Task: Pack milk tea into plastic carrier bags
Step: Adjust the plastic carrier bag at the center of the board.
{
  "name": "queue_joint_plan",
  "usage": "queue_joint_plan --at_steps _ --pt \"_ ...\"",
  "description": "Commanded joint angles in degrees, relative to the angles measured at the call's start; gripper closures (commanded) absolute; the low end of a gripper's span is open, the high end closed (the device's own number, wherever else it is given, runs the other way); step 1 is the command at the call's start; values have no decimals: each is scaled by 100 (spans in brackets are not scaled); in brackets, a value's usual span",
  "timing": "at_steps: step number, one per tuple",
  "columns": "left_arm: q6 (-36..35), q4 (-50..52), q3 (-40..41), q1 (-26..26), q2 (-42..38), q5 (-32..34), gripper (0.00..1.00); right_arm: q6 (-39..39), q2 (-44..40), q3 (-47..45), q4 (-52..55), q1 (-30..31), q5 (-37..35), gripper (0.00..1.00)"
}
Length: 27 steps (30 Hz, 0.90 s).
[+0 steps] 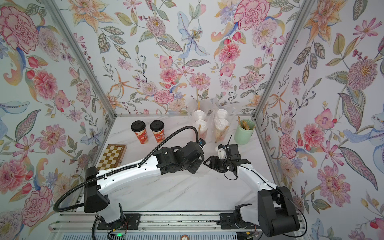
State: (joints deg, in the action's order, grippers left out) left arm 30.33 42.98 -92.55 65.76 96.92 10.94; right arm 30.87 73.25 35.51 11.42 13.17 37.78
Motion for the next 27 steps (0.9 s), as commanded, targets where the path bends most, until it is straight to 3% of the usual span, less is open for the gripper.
queue_joint_plan --at_steps 1,8,10,15,17,27 --pt "203 -374 228 -117 -359 84 100 455 63 -235 -723 161 536 42" --pt "415 -1001 760 -316 -1041 -105 100 1024 96 -378 -1226 387 652 49" --pt "494 -1150 938 -352 -1205 -149 100 1208 45 -342 -1379 431 700 58" --pt "628 -1364 1323 -442 -1634 -178 100 1361 -420 34 -1021 532 480 97" --pt "676 -1329 1438 -466 -1835 -67 100 1187 -694 336 -528 583 247 100" --pt "741 -1474 1957 -603 -2967 182 52 155 -716 2053 1410 1030 88 100"
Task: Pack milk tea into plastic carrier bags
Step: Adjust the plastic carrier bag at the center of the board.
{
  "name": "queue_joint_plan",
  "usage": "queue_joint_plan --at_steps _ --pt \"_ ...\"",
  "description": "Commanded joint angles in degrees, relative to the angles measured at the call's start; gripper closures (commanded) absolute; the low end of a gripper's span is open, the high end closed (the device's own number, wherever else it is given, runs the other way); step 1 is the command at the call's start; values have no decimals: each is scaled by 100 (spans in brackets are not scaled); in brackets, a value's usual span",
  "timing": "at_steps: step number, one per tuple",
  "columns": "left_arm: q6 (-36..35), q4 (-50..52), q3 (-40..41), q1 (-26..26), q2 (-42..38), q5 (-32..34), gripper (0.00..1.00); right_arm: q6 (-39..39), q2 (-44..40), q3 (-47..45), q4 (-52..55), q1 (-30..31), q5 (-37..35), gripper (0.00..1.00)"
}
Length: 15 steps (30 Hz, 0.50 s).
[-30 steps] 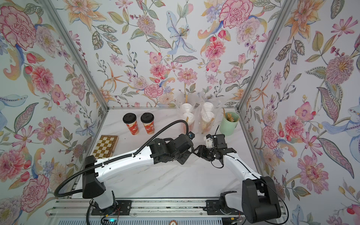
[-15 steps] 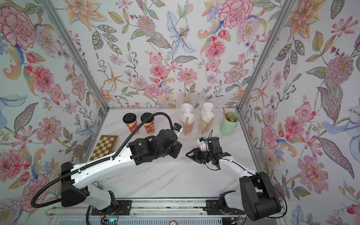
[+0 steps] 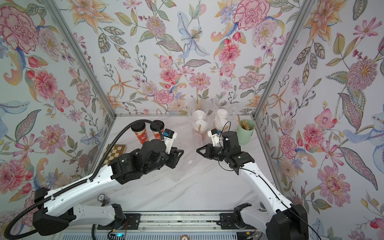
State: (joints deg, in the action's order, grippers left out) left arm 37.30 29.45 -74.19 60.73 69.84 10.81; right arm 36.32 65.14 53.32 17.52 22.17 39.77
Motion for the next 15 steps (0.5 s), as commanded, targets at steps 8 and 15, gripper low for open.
queue_joint_plan --at_steps 8,15 --pt "-56 28 211 -399 -468 -220 30 -901 361 1125 1576 540 -217 100" --pt "-909 1173 -513 -400 516 -302 24 -1025 408 1306 1877 707 -328 100"
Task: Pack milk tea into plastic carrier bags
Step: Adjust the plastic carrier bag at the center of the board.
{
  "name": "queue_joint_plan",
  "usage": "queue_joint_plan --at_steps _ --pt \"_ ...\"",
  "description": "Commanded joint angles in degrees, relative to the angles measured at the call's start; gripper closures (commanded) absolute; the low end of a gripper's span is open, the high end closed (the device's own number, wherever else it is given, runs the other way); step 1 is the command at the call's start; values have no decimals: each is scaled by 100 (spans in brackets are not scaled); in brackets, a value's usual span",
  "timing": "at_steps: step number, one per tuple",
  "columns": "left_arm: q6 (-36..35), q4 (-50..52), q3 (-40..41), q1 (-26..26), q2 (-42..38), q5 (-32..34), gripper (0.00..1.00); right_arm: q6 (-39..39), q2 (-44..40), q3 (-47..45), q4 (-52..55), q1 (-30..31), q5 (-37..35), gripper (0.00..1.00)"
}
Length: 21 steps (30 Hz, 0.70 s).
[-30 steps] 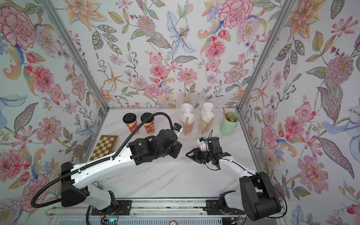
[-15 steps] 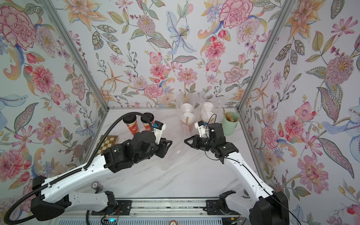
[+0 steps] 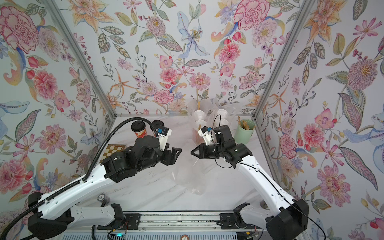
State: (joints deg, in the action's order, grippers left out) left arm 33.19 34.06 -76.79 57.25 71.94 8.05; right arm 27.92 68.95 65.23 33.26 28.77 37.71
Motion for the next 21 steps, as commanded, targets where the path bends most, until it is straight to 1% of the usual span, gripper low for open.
queue_joint_plan --at_steps 1,3,5,9,10,13,15,16,19,21 --pt "-565 873 -322 -48 452 -15 23 -177 27 121 322 66 -140 100" --pt "-636 1064 -389 -48 724 3 21 -147 16 103 322 105 -171 100" --pt "-649 1090 -408 -39 957 -169 19 -114 9 88 322 145 -236 100" --pt "-689 810 -253 16 1166 -478 16 -63 27 83 322 212 -317 100" --pt "-715 698 -170 14 1194 -447 16 -65 22 86 322 224 -315 100" --pt "-747 640 -61 -3 1380 73 15 -63 14 97 320 267 -276 100" --pt "-739 641 -133 -19 1560 460 17 -85 9 120 336 286 -238 100" --pt "-743 578 -131 -47 1622 527 18 -98 7 130 360 295 -230 100" --pt "-701 217 -66 -185 1710 499 23 -156 -42 182 443 322 -211 100" --pt "-618 -39 -31 -308 1710 387 32 -196 -97 183 516 330 -217 100"
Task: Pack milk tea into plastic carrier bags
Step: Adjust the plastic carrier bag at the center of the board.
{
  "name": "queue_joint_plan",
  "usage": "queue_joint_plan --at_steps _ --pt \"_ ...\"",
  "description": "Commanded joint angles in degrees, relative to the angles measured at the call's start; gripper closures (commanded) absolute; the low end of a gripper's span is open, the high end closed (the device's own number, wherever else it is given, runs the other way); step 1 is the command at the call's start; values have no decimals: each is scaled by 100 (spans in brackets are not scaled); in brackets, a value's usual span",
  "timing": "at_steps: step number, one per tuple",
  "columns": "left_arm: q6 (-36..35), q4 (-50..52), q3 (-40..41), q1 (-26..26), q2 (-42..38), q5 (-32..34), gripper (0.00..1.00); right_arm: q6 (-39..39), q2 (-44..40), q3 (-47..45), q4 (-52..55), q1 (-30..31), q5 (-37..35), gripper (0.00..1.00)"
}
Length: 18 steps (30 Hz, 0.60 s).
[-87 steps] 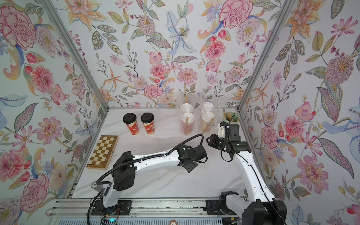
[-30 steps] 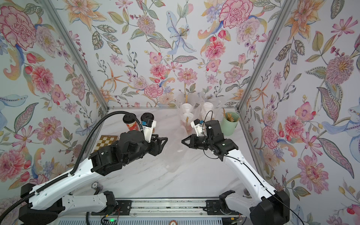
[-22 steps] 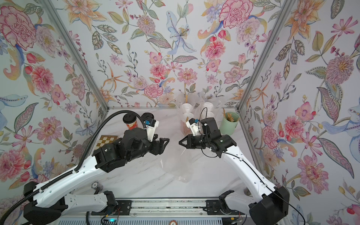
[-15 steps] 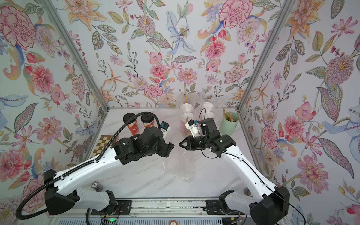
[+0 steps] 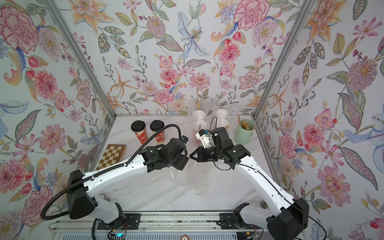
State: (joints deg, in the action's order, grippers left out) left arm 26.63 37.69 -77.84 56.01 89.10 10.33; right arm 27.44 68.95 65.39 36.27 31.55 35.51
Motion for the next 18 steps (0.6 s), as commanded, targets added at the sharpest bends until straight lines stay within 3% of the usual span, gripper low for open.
queue_joint_plan --at_steps 1,3,8,12,18 --pt "89 -522 103 -258 -4 73 36 -173 -138 174 266 53 -22 100" --pt "211 -797 213 -383 -62 -150 45 -225 -222 174 376 44 -115 100" --pt "740 -2101 1195 -852 -744 -1432 71 -240 -502 81 537 -86 -409 100" --pt "1027 -2415 1713 -1057 -1120 -1813 89 -200 -718 6 614 -299 -482 100" --pt "1394 -2612 2026 -1123 -1727 -2128 97 -203 -837 -9 845 -474 -620 100"
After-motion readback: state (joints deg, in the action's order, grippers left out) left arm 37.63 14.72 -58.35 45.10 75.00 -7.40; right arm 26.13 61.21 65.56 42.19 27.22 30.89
